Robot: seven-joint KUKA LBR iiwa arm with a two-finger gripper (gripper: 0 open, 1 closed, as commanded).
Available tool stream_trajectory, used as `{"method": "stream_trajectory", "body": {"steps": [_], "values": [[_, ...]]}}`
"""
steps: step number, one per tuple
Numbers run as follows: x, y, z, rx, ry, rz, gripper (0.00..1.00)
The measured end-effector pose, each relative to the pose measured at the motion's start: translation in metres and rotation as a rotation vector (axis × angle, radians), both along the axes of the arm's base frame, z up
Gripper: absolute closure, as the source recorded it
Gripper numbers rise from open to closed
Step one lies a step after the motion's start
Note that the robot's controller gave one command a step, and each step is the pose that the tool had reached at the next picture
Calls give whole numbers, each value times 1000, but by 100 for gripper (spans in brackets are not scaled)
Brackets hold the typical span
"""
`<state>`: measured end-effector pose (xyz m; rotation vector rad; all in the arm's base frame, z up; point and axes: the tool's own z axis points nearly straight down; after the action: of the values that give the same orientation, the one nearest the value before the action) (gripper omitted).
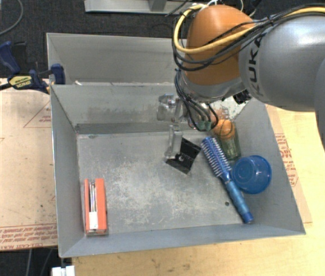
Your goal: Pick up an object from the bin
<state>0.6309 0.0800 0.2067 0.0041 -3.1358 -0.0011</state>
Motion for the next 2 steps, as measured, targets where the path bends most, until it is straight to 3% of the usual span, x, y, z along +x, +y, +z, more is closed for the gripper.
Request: {"method": "stream_trajectory", "body": {"steps": [1, 2], "values": [[1, 0, 5, 1, -7, -1, 0], [-2, -19, -5, 3, -9, 70, 0]]}}
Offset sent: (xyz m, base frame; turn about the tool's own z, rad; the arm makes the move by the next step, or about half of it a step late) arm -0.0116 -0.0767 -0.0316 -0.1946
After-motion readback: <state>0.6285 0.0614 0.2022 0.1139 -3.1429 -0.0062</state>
